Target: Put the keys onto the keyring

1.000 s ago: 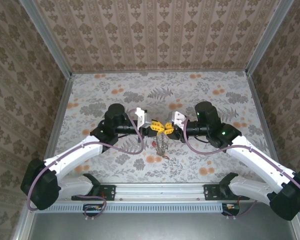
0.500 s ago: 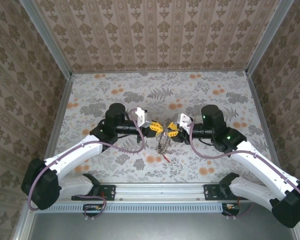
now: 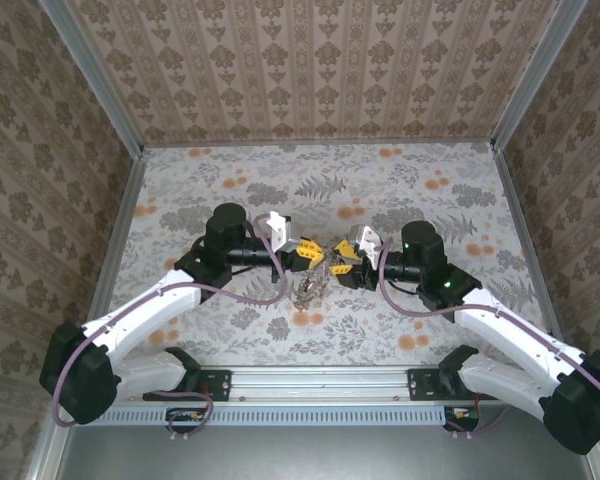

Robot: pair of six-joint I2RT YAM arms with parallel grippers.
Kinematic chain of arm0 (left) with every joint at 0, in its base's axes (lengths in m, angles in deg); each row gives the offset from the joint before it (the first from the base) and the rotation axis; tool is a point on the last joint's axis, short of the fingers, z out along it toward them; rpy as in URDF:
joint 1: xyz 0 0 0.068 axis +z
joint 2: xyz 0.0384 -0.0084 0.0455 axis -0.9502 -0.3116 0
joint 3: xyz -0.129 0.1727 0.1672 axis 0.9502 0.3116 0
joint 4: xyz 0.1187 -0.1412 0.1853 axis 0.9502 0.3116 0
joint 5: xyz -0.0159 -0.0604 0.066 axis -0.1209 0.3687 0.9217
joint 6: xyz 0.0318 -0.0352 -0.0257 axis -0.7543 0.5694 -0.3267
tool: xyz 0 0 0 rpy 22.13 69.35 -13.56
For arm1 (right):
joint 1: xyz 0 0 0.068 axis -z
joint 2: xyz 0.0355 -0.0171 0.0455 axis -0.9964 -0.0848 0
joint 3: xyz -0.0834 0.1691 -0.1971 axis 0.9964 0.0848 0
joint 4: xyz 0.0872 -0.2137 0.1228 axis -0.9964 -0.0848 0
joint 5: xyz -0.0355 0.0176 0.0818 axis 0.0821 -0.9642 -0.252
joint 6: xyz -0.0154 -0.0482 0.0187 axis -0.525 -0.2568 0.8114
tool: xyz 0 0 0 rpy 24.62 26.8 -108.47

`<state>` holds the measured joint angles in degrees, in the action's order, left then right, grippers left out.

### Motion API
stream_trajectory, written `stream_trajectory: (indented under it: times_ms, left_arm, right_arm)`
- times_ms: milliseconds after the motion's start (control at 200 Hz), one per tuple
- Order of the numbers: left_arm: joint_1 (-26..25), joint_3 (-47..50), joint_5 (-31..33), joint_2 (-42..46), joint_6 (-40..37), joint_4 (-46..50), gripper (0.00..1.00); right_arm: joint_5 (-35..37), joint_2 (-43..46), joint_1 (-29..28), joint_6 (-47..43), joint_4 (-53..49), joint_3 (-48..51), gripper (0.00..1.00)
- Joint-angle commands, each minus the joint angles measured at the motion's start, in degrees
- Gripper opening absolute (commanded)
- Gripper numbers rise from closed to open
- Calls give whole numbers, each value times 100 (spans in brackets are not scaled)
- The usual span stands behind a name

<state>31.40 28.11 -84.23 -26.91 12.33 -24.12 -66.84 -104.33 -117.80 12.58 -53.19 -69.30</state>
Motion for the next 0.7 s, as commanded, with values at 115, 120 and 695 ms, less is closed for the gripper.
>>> stream_trajectory:
  times_ms: [115,120,695]
  left_arm:
    - [17,-175,211,179,151,-238,0]
    - [18,-177,211,179,150,-239,0]
    - [18,-159,481,228,177,-204,0]
  right_arm:
    - [519,-101,-395,317,688,128,52]
    - [523,-101,-397,315,688,130,52]
    - [1758,-274,-902,95,766,319,40]
